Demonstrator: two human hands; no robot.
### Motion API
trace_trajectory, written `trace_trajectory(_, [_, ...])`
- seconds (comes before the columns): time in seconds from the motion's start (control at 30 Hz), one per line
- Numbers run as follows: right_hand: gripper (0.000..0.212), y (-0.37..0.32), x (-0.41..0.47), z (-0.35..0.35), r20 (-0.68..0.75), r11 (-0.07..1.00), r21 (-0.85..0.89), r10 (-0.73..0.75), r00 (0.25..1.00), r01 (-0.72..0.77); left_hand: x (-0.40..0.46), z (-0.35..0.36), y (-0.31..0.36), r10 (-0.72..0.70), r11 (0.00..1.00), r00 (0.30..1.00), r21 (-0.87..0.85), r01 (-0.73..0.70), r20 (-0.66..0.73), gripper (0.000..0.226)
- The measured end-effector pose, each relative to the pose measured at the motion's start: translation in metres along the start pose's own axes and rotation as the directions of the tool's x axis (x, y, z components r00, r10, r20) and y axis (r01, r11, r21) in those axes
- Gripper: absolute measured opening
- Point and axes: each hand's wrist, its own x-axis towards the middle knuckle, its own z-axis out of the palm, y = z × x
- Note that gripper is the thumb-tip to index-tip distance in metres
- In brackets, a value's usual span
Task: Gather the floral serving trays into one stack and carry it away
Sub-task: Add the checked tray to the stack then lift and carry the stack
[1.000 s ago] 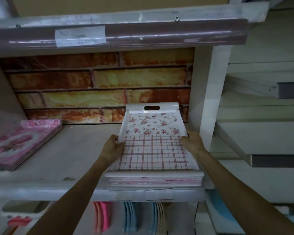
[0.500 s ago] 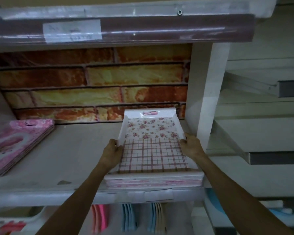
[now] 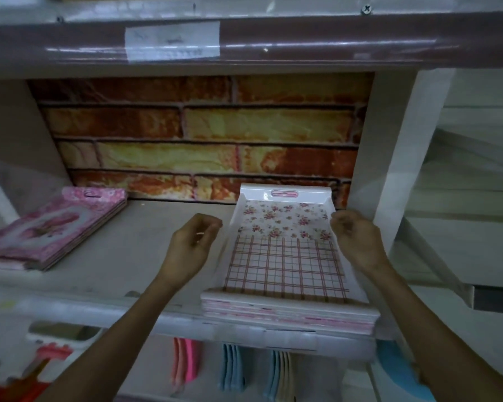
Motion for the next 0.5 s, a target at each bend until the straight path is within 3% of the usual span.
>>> trace_trajectory(0.1, [0.007,-0.029,0.004,-0.001,-0.034,0.983,0.14,-0.115,0.993,0.119,-0.009,-0.015,0.017,0.061,0.991,0.998,-0.12,-0.059,0.016,0.013])
trace_trajectory(0.2, [0.008,-0.056,0.006,0.006,-0.037,0.969,0.15,-0.192,0.981,0.195,-0.019,-0.029,0.027,0.093,0.981,0.995,-0.176,-0.087,0.023,0.013])
trace_trajectory(0.3, [0.009,-0.083,0.003,0.019,-0.046,0.941,0.243,-0.233,0.971,0.237,-0.027,-0.048,0.023,0.125,0.982,0.992,-0.144,-0.119,0.033,0.013])
trace_trajectory(0.5, [0.009,-0.121,-0.009,0.067,0.068,0.916,0.32,-0.279,0.958,0.244,-0.039,-0.1,-0.003,0.139,0.99,0.99,-0.031,-0.138,0.033,0.013])
